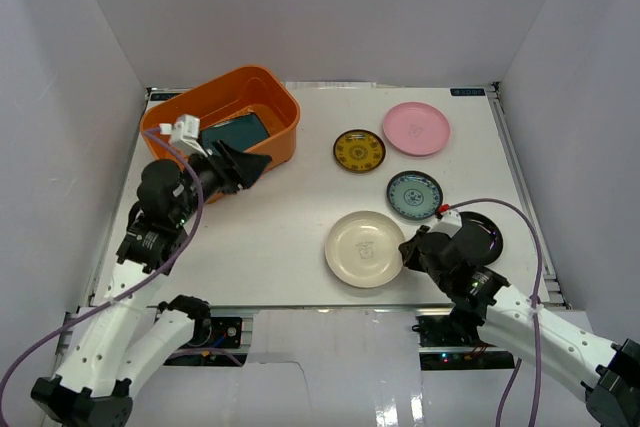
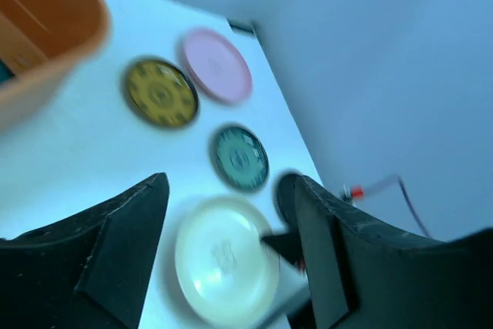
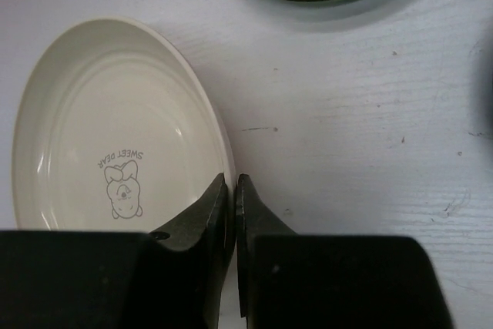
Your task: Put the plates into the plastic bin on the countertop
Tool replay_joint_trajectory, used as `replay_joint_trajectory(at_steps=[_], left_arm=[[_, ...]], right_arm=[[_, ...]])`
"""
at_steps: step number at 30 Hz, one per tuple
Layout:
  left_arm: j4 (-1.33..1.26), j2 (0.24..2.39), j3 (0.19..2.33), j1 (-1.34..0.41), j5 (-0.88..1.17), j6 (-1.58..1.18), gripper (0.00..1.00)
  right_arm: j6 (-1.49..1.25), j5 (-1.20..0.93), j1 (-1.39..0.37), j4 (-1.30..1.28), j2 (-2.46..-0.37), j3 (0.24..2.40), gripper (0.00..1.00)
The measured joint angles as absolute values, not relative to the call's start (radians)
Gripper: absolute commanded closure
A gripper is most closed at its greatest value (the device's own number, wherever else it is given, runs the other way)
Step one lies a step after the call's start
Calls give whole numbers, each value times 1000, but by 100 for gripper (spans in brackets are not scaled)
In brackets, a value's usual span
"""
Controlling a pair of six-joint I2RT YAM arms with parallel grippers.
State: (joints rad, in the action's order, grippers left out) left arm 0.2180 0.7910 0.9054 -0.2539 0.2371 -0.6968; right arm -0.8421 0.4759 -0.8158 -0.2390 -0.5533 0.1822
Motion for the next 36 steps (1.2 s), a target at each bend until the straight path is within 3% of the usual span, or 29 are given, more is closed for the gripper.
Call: replay_joint_trajectory(at_steps=[5, 9, 13, 15, 16, 17, 20, 23, 24, 25, 28, 32, 36], left_arm=[[270, 781, 797, -539, 226, -715, 25], [292, 1001, 753, -704, 153, -723, 23], [270, 1174, 706, -744, 130, -723, 25], [245, 1223, 694, -744, 127, -726, 39], [230, 1245, 694, -744, 125, -728, 49], [208, 1264, 694, -743, 119, -729, 68], [161, 1306, 694, -744, 103, -731, 95], [137, 1311, 693, -749, 84, -724, 100], [131, 1309, 693, -748, 76, -722, 100], [130, 1306, 694, -749, 66, -722, 100], [152, 1281, 712, -742, 13, -703, 100], [203, 1262, 826, -646, 11, -659, 100], [210, 1262, 998, -444, 46, -654, 100]], right_arm=[[-765, 471, -815, -224, -595, 283, 92], [-717, 454, -813, -159, -648, 339, 92], [-685, 426, -813, -114, -675, 344, 92], [-673, 413, -812, -101, -688, 344, 92], [-670, 408, -812, -97, -692, 344, 92], [-667, 405, -812, -94, -694, 344, 92], [-653, 400, -811, -77, -695, 344, 92], [-638, 399, -801, -63, -702, 346, 91], [-633, 396, -796, -57, -708, 350, 87], [-627, 392, -791, -54, -715, 358, 68], [-598, 382, -761, -53, -733, 399, 43], [-536, 382, -648, -56, -744, 507, 39], [-489, 358, -434, -37, -786, 613, 38]])
